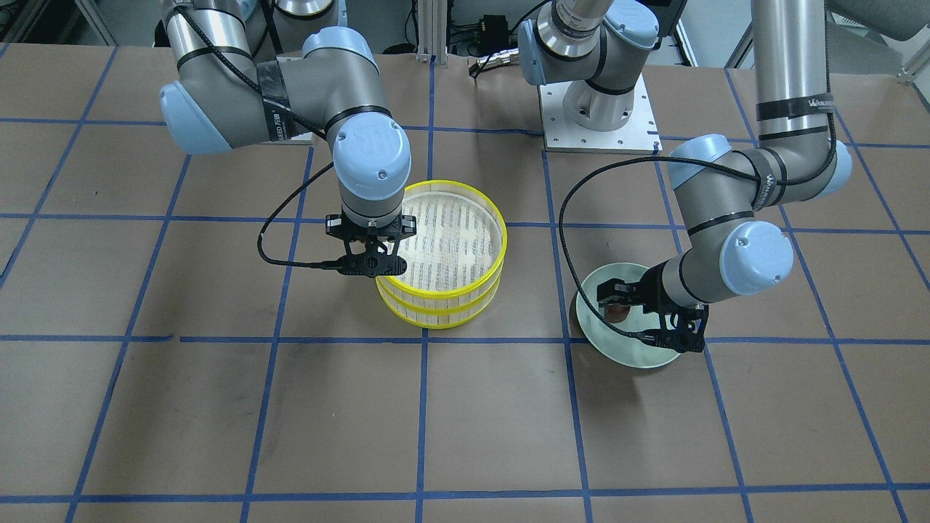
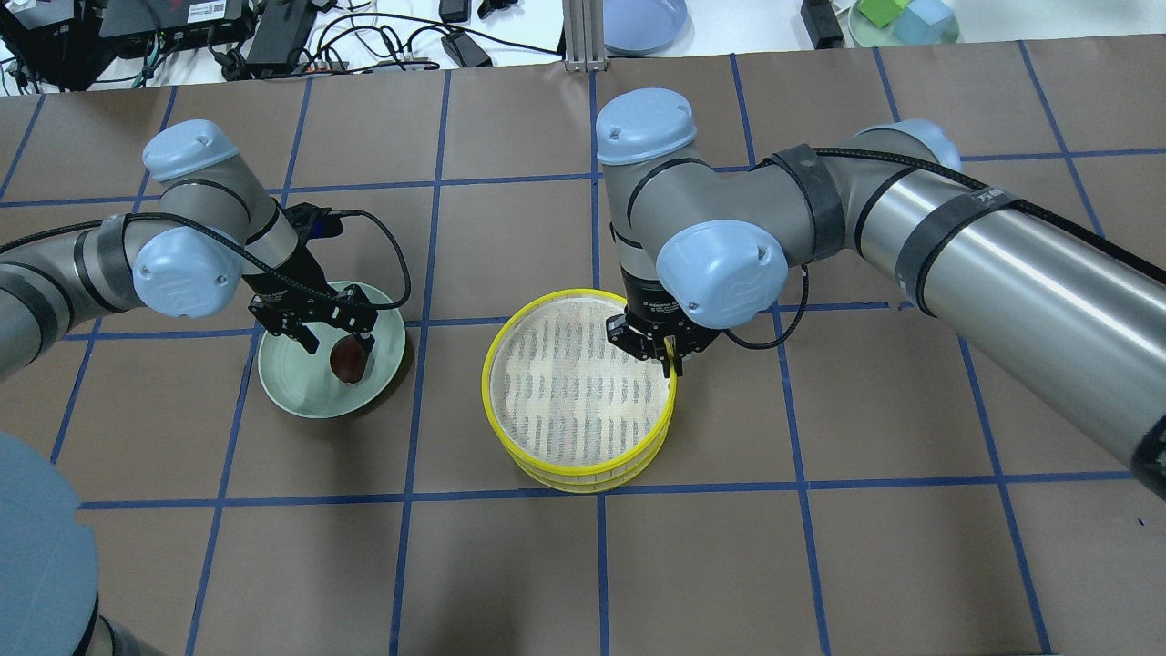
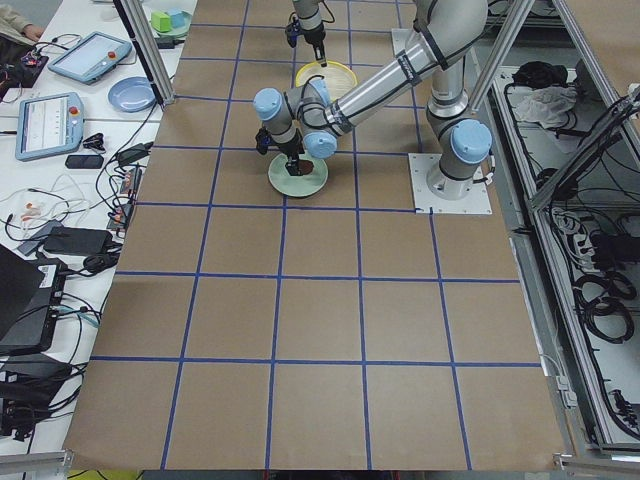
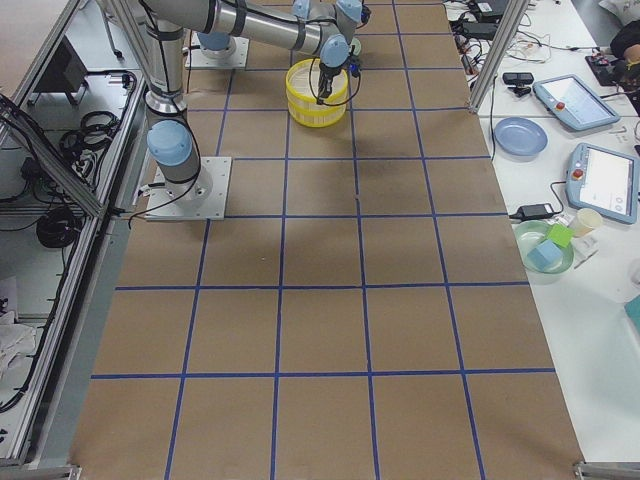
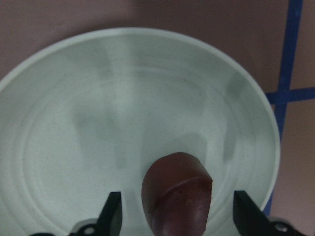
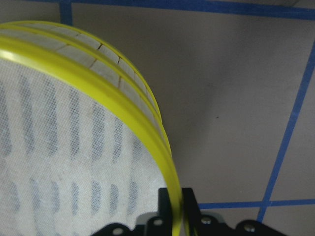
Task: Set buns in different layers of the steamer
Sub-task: 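Restack the top tier with the right gripper while the left reaches the brown bun, then grasp the brown bun with the left gripper while the right gripper withdraws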
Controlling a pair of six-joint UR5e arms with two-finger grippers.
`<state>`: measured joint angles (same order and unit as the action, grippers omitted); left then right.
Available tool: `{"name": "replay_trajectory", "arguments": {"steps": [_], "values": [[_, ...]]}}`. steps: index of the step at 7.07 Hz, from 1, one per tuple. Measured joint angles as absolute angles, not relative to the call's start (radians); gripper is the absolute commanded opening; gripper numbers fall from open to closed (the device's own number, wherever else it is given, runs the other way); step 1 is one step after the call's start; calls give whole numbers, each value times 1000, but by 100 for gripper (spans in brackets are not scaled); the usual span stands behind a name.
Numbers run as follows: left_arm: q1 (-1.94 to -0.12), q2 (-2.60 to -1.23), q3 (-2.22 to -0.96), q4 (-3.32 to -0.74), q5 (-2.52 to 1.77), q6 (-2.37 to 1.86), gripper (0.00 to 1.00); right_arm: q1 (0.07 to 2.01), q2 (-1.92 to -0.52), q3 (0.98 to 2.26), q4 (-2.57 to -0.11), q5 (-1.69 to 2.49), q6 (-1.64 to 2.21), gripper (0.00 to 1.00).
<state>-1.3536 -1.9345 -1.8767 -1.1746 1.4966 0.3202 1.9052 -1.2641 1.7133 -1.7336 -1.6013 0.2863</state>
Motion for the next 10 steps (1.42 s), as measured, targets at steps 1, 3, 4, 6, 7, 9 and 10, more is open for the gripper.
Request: {"name": "replay_trajectory", "arguments": {"steps": [1,3,4,6,7,9,10], "values": [[-1363,-1938,-1879,-1170,1497,325,16,1905,-1268,1710,-1733,-1604,285,100],[-1368,-1942,-1882,-1169,1502,390,0,1875,-1296,1670,-1724,-1607,260,100],[-1369,-1942,-1880,-1168,1519,420,0,1831,-1329,1611,-1685,-1604,237,100],[-1377,-1919,-1865,-1165,1569,443,0,1746,-1409,1453,-1512,-1602,212,100],[-1381,-1896,-1841,-1175,1577,445,0,1716,-1442,1407,-1442,-1603,192,100],[-1411,-1833,-1760,-1266,1593,444,0,1622,-1488,1402,-1410,-1591,43,100],[-1441,-1799,-1708,-1324,1613,439,0,1598,-1504,1421,-1442,-1583,5,100]]}}
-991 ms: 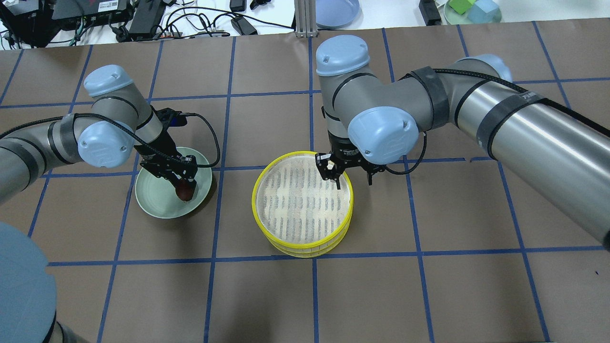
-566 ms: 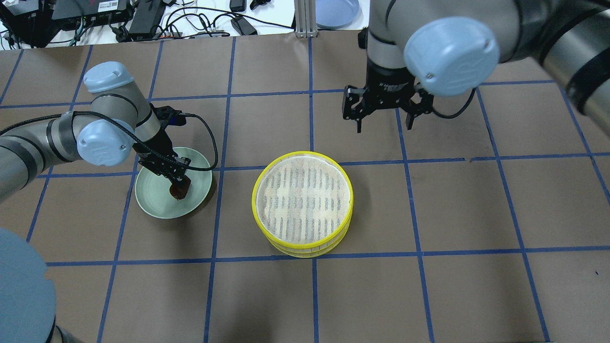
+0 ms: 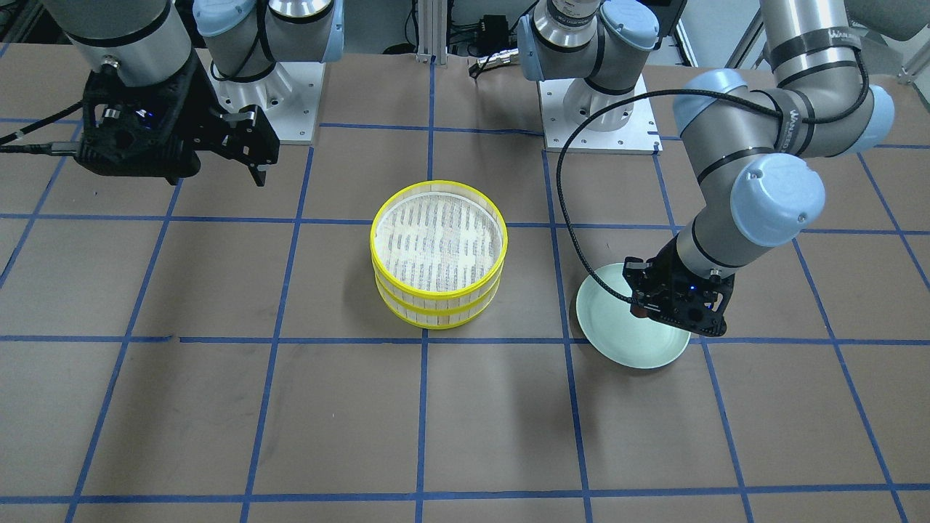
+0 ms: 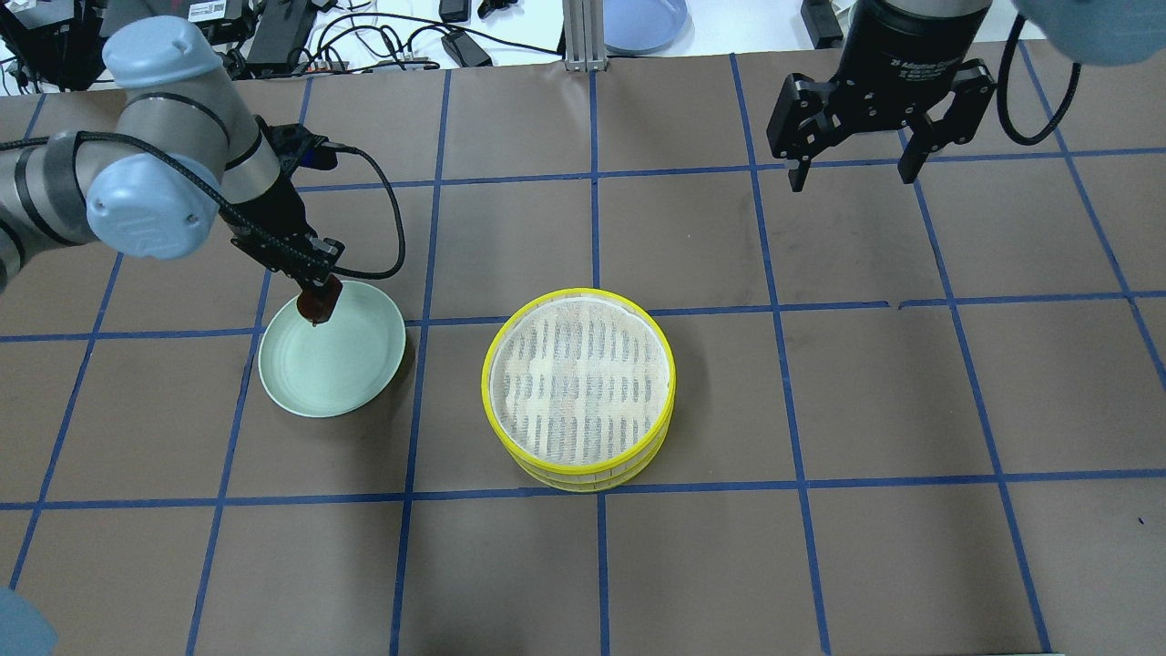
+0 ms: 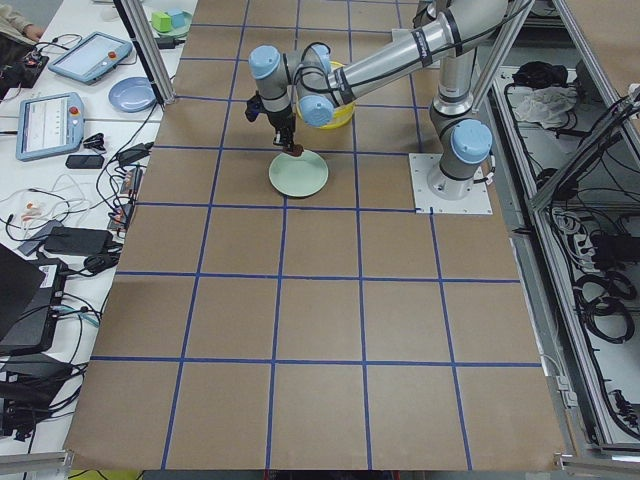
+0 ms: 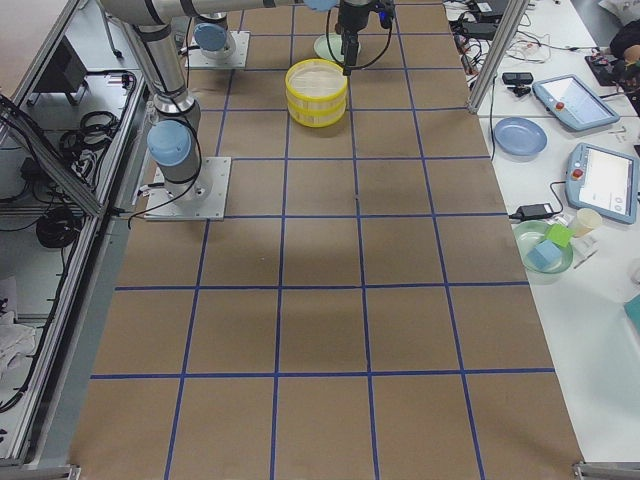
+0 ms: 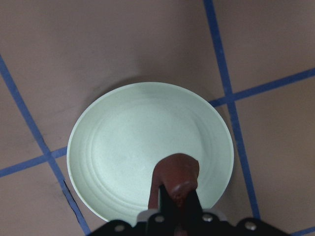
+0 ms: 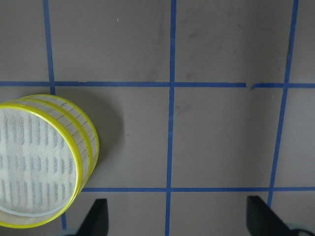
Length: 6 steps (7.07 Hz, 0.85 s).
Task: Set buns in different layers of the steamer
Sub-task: 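Grasp the brown bun with the left gripper while the right gripper withdraws, then carry the brown bun over the steamer and release it on the top tier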
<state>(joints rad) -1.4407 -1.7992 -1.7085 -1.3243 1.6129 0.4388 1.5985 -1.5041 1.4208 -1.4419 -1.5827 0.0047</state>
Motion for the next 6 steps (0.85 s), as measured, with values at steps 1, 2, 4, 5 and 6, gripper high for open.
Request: {"name": "replay_trajectory", "arguments": {"steps": [1,2,4,5,6], "values": [[-1478,-1767,-1662,-1379,1627,415,0,1591,-1522,1457,-1497,-1576,-11,100],[-1530,-1740,-1635,-1421,1629,343,0,1588,-1555,1513,-1553,-1574,-19,100],[-1696,-1712,-1622,-1458,1604,86,0,1582,-1596,1581,-1639,-1581,-26,100],[-1783,-1715,-1623,-1460,1584,-37,0,1579,-1600,1584,-1651,-1585,-27,100],[-1853,-1724,-1629,-1457,1552,-135,0,1578,-1601,1584,-1654,-1586,-27,100]]}}
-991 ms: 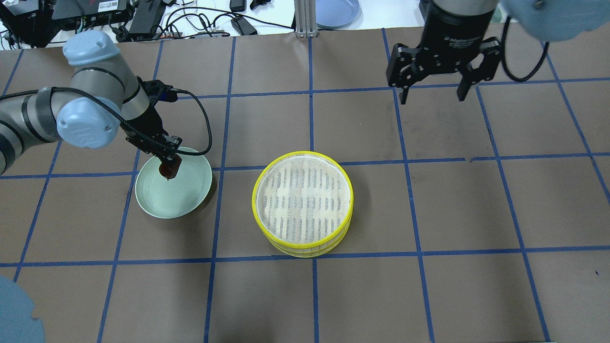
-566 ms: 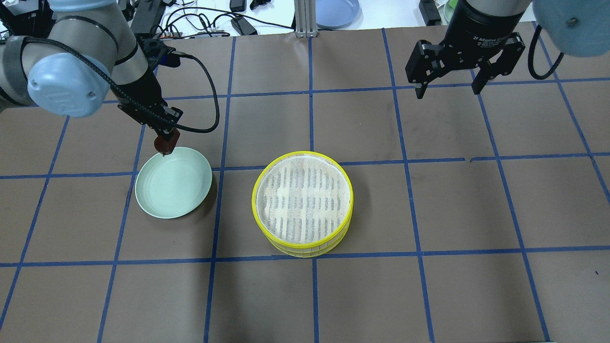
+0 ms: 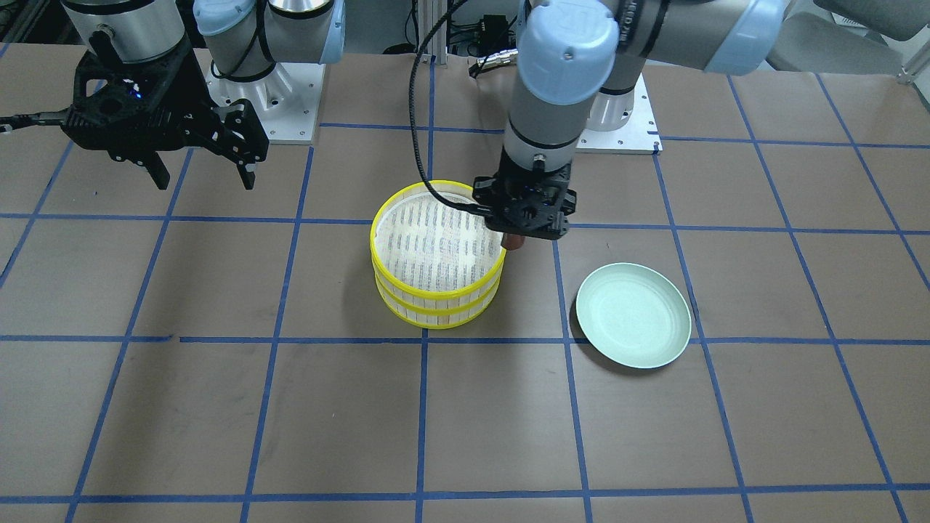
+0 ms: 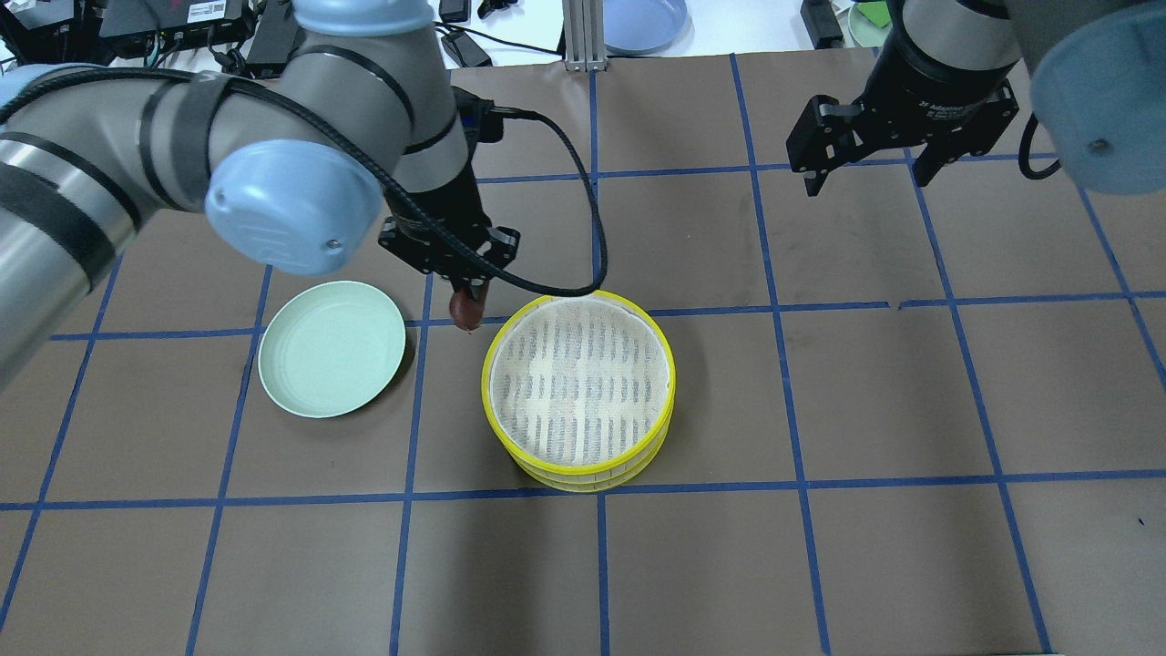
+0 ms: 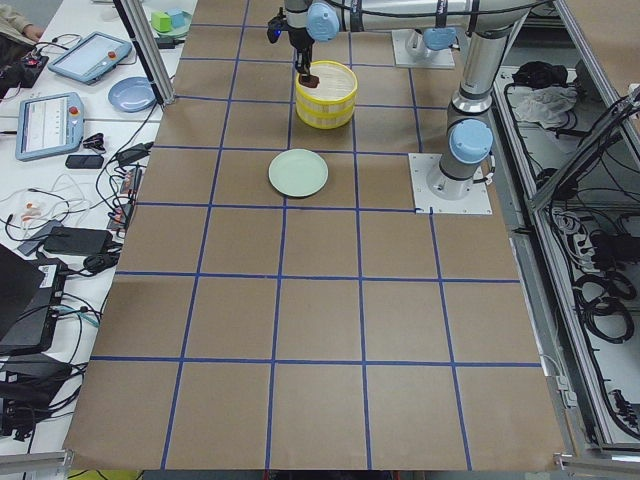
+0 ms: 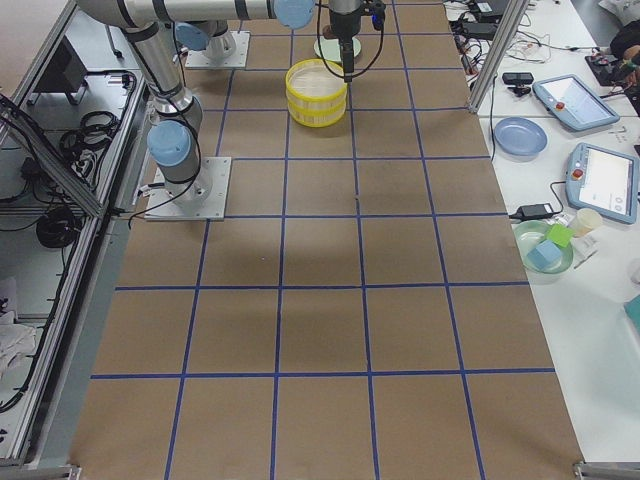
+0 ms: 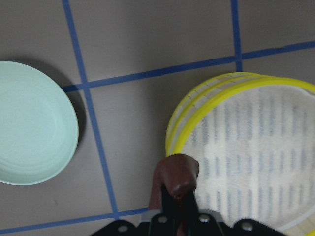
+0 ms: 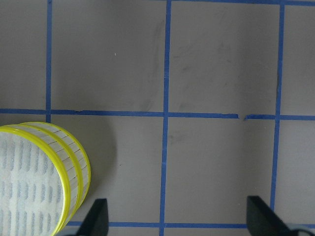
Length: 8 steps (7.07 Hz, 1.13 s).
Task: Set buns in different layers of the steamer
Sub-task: 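Carry the brown bun over the steamer and release it on the top tier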
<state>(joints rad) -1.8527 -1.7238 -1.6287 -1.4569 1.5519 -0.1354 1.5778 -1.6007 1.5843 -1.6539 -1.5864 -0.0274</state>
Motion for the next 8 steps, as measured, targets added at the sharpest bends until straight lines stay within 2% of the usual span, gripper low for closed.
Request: {"name": "replay_trajectory", "arguments": {"steps": [1,2,3,4,8], "values": [[-1893,-1734,-1644,-1448,1527,-195,3,1577,-1601,1585,-1654,-1588,-28,100],[-1911,-1746,-1668,-1424,1516,-224,31,1577,-1601,1586,-1653,-1589,-28,100],[-1917,-1759,-1690,-1396,1513,-234,73,1577,-1601,1586,-1652,-1589,-27,100],[-1920,-1772,-1705,-1376,1512,-239,100,1577,-1601,1586,-1652,-1590,-27,100],[-1924,-1771,-1709,-1361,1516,-265,100,1578,-1603,1586,-1650,-1591,-26,100]]}}
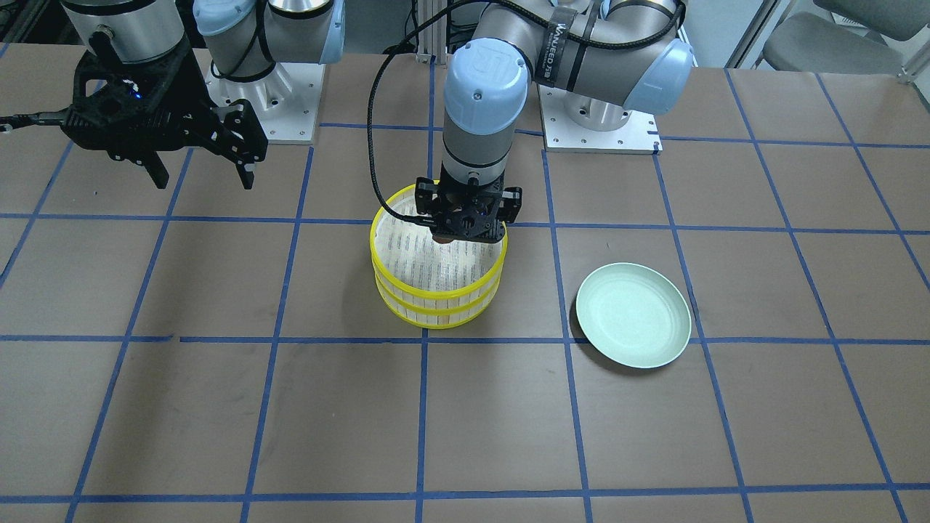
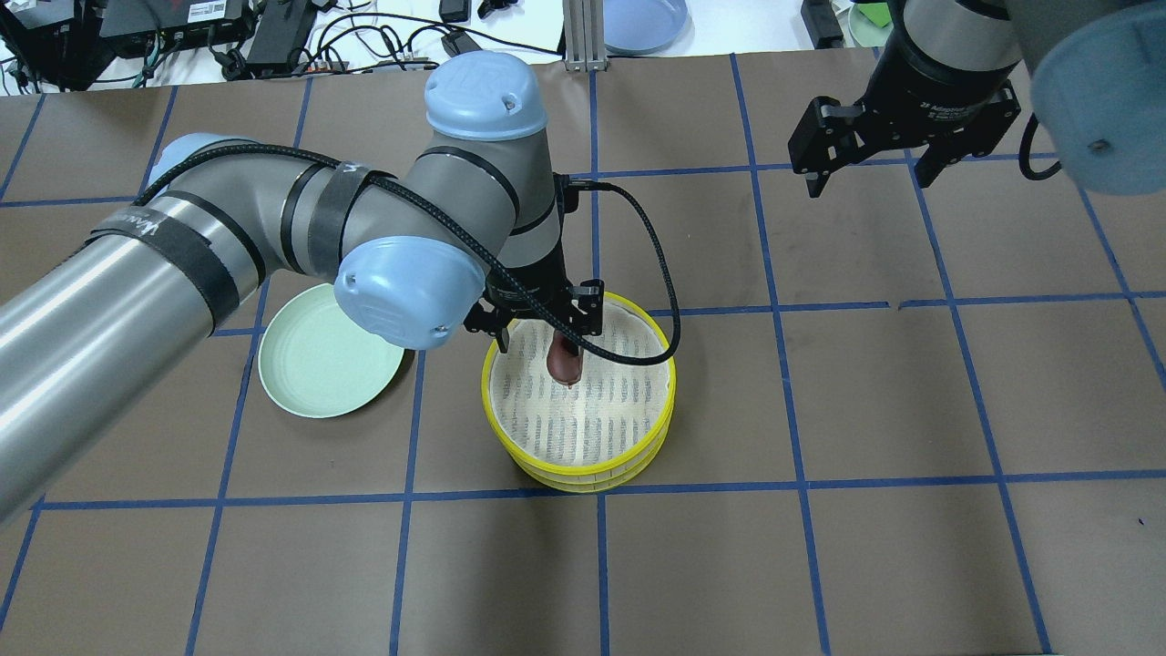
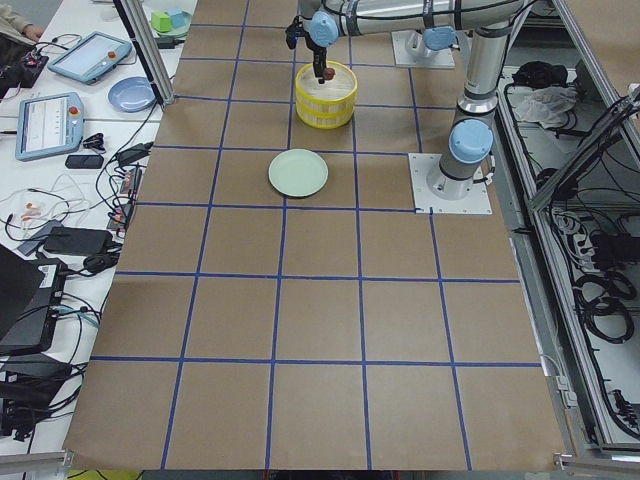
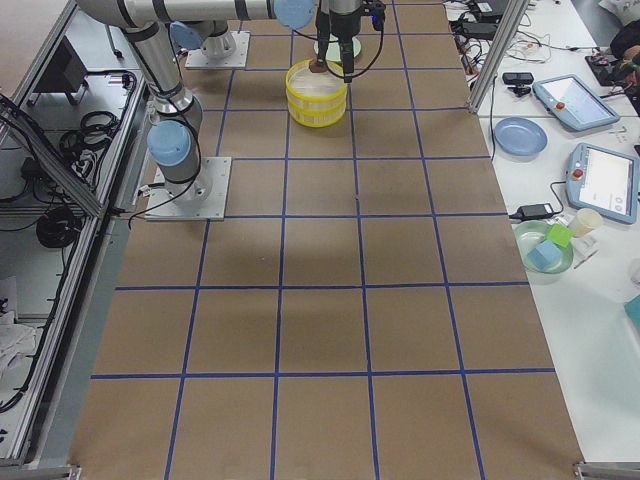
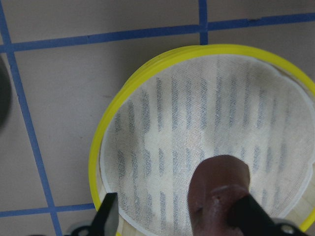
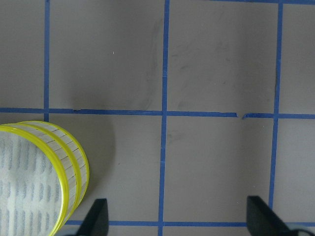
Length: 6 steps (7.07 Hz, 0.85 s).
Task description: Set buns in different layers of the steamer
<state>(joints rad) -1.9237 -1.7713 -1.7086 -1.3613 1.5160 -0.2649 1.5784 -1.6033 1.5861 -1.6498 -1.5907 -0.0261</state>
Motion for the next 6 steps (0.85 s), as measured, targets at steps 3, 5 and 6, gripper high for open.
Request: {"name": "replay_trajectory", "arguments": {"steps": [3,5,6], "values": [[-1911,-1760,-1703,-1361,1519,-253,100,1578,-1604,1586,-1648,-1591,-26,100],[-1852,-1740,-1700,-1363,1533,-200,100,1578,-1605,1586,-1647,-1591,-26,100],[-1793,-1719,-1698,-1365,1538,-153,100,1578,-1605,1586,-1647,-1591,-26,100]]}}
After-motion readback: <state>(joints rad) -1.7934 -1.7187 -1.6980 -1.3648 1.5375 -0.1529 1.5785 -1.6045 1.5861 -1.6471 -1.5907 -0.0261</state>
